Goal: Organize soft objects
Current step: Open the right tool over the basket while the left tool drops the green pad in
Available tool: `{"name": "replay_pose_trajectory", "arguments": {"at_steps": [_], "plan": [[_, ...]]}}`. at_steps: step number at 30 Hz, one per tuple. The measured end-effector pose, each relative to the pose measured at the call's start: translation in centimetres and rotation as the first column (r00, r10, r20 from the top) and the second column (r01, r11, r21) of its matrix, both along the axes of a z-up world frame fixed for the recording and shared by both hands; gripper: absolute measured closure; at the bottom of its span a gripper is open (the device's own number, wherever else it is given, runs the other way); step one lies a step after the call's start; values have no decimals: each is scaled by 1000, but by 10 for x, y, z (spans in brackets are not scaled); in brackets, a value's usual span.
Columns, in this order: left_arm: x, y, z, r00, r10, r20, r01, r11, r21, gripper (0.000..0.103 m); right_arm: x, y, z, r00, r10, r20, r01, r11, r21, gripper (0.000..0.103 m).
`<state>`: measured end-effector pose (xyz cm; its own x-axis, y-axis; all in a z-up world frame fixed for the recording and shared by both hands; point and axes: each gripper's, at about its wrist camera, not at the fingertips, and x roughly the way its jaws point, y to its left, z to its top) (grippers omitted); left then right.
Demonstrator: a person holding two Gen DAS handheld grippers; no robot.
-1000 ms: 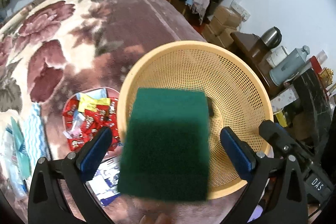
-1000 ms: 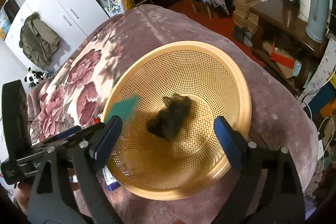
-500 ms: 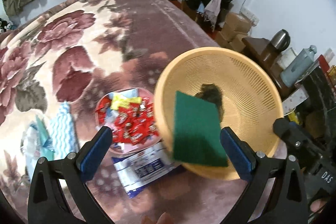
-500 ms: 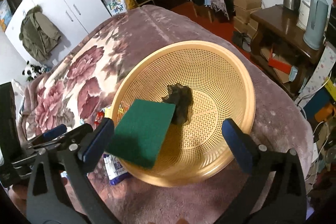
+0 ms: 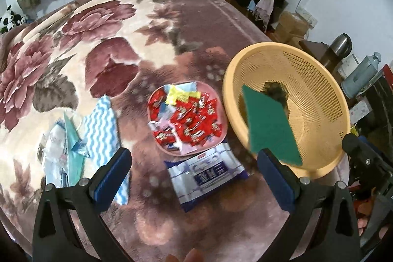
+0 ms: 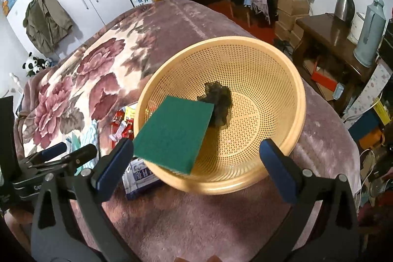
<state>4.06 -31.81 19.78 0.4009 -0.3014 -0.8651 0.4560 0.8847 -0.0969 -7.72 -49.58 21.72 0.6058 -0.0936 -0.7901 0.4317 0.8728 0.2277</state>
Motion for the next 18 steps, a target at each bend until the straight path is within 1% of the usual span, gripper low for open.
{"name": "replay_pose_trajectory", "arguments": {"at_steps": [2,8,14,18], "plan": [[-1,7,-2,1000,7,-1,-7,1000,6,0,0,6,-3,1000,3,-18,-3,1000,-9,0],[-1,31,-9,999,34,-12,-34,999,9,0,8,32,-14,996,54,-65,-56,998,-29,0],[13,57,-23,997,75,-30,-74,997,20,0,30,58,-28,988,108,-108,-117,991,-73,0],[25,62,-37,995,88,-55,-87,996,20,0,44,65,-42,980,125,-154,-141,985,-97,0]]}}
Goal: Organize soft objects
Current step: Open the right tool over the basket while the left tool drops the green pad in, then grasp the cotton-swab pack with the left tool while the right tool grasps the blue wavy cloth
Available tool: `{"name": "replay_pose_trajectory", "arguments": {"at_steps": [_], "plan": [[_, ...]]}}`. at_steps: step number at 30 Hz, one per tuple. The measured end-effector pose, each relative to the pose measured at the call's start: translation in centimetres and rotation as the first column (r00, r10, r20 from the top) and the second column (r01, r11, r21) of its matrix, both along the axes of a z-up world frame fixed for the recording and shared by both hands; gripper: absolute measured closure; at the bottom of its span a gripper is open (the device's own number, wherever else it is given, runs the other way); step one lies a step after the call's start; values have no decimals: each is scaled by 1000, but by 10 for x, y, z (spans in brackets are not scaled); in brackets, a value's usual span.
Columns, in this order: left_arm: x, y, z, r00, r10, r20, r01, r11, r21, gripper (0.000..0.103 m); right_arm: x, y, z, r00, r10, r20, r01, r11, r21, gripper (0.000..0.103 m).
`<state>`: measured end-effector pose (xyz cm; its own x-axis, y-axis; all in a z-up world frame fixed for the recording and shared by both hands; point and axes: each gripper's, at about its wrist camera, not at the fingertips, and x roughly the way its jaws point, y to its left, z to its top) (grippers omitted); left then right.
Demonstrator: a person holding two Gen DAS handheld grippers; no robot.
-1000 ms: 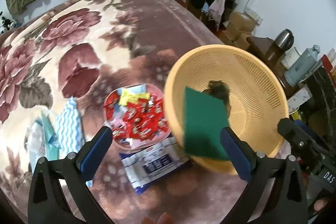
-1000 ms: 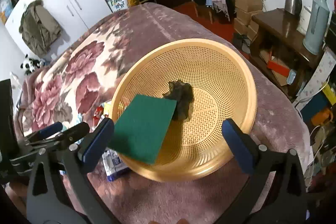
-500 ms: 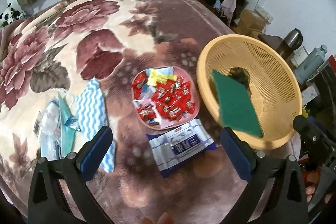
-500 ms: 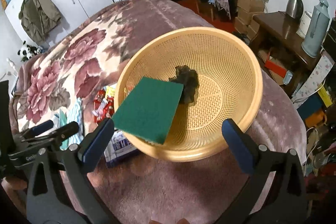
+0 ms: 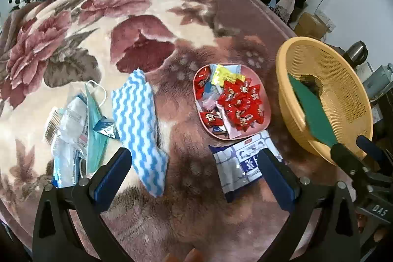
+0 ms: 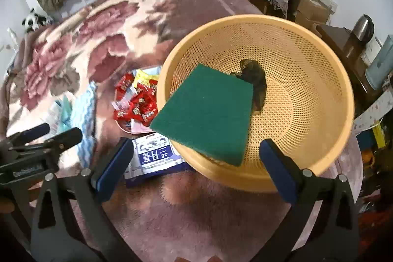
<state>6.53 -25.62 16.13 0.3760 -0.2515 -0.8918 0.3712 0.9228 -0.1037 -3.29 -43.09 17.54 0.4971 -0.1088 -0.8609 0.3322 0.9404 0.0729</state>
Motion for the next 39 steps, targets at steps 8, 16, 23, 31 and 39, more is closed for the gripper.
{"name": "replay_pose_trajectory", "arguments": {"at_steps": [8,16,23,31,39], "plan": [[15,-19,-16,999,-41,-13,41,999,5,0,21,-7,-22,998,4,-69,-9,997,-81,0],[18,-23,-22,999,-48,-23,48,999,5,0,6,-54,-17,984,-166,-64,160,983,-92,0],[13,-6,-17,1000,-27,-11,27,1000,-4,0,2,-24,3,996,-89,-14,87,993,-84,0],[6,38,-11,1000,20,2,-20,1000,-14,0,6,16,7,999,-43,-4,43,995,-86,0],[4,91,-14,997,83,7,-83,996,-16,0,16,65,0,1000,26,-15,-27,998,-61,0]]}}
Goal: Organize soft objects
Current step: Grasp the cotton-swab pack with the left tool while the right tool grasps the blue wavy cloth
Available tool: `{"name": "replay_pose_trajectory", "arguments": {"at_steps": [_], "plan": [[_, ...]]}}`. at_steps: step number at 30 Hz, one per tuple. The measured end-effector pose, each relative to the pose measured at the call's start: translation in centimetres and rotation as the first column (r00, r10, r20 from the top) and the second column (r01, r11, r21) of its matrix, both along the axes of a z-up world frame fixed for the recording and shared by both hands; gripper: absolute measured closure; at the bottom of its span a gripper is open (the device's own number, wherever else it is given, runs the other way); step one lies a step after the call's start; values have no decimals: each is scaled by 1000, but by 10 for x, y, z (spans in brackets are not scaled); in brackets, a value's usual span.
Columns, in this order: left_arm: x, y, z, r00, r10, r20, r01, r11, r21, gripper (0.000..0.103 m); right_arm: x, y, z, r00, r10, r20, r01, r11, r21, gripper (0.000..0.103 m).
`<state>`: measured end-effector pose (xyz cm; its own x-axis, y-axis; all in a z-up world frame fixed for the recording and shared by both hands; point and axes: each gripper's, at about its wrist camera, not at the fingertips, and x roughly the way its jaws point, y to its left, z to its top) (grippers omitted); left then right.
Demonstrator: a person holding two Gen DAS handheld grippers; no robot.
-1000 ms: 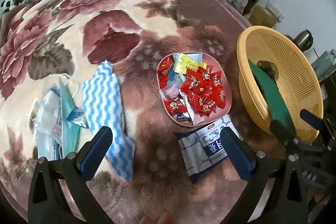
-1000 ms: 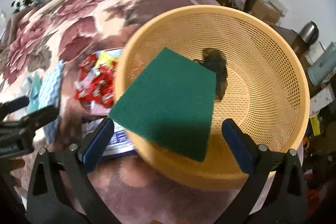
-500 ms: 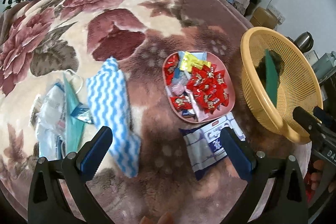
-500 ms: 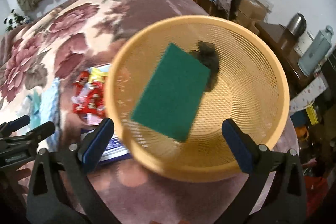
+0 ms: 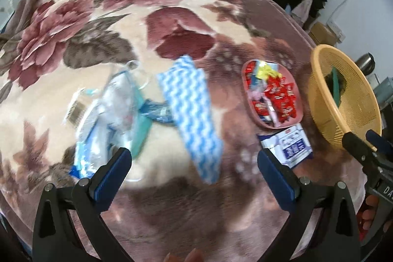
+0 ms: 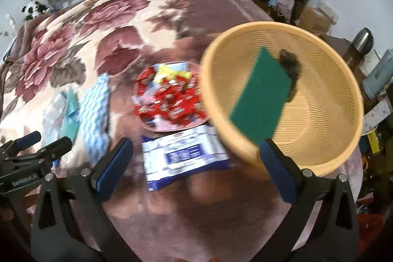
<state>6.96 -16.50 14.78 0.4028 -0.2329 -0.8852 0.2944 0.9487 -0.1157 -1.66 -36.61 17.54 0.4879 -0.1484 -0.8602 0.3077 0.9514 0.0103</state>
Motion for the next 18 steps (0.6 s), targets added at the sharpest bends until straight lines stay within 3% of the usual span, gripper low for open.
{"name": "replay_pose_trajectory", "arguments": {"at_steps": [8,18], "plan": [[-3,87,-18,991,132,-29,-132,991,-1,0,18,63,-21,991,128,-32,-125,990,59,0],[-10,188,-57,944,317,-95,-319,948,-2,0,61,125,-65,957,279,-82,-270,956,112,1]]}}
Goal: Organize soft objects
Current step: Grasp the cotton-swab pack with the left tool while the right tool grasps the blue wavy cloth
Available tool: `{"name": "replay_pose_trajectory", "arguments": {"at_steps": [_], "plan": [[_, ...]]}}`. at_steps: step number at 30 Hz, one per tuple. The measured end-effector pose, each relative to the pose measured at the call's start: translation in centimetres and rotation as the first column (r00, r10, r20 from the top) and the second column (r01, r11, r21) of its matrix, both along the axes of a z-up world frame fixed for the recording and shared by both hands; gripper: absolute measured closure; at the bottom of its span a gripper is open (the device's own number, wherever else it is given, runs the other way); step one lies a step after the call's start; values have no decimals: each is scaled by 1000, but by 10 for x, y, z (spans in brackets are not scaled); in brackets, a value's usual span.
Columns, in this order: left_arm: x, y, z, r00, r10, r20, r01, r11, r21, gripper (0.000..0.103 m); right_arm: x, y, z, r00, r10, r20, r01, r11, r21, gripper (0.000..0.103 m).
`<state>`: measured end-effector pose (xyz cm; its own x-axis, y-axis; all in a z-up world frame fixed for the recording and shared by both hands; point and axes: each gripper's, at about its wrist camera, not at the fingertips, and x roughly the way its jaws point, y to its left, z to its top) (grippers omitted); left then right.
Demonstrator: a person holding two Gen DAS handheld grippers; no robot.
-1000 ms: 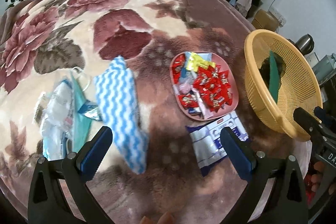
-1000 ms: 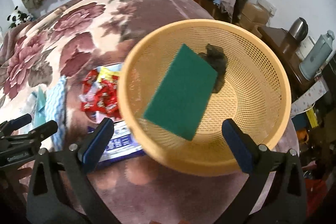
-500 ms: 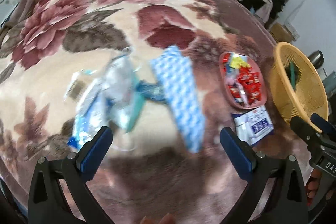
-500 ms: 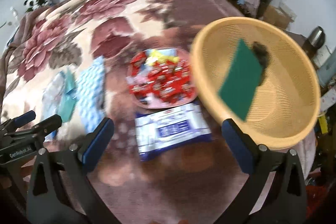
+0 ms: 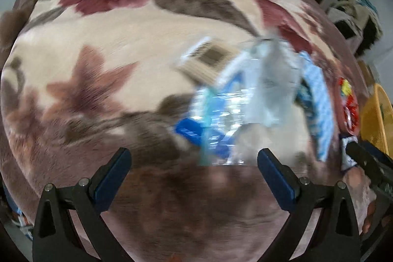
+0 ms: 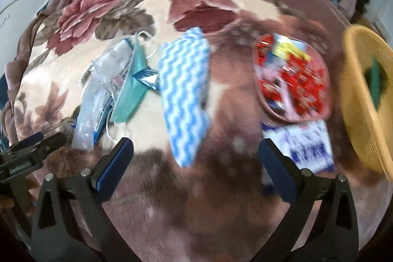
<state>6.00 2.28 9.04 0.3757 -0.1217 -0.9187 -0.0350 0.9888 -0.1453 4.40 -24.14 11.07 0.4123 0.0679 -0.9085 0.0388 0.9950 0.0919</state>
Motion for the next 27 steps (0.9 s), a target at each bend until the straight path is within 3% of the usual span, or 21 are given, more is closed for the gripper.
{"name": "replay_pose_trajectory", "arguments": {"at_steps": [2,6,7,8,9,15,18,20,23,25,27], "plan": [[-1,16,-6,999,35,-10,-35,999,-14,0,17,8,-11,1000,16,-12,-17,1000,-8,7],[-1,34,-14,997,70,-25,-71,997,-19,0,43,11,-37,994,22,-103,-20,1000,21,41],[1,37,-16,997,71,-28,-72,997,-18,0,44,10,-40,993,26,-116,-21,999,38,65],[3,38,-18,997,71,-31,-72,997,-18,0,42,8,-43,992,28,-121,-21,998,56,82],[6,39,-19,997,69,-35,-70,997,-20,0,37,7,-43,992,31,-119,-23,997,67,92],[45,28,-20,1000,7,-17,-8,999,-35,1,-9,-2,-25,997,39,-68,-31,993,116,92],[77,10,-19,995,-94,-11,94,995,-16,1,-15,-5,-25,997,34,-72,-22,988,154,92],[99,-8,-22,978,-208,-19,209,978,27,1,-14,-6,-28,997,25,-78,-13,989,150,92],[120,-28,-33,935,-350,-57,354,930,96,1,-10,-7,-30,996,22,-83,-9,989,149,92],[130,-37,-42,918,-388,-83,396,910,120,4,-7,-6,-30,996,25,-80,-13,989,150,91],[137,-43,-47,913,-399,-88,406,908,100,7,-3,-4,-31,997,28,-78,-16,988,152,91]]}}
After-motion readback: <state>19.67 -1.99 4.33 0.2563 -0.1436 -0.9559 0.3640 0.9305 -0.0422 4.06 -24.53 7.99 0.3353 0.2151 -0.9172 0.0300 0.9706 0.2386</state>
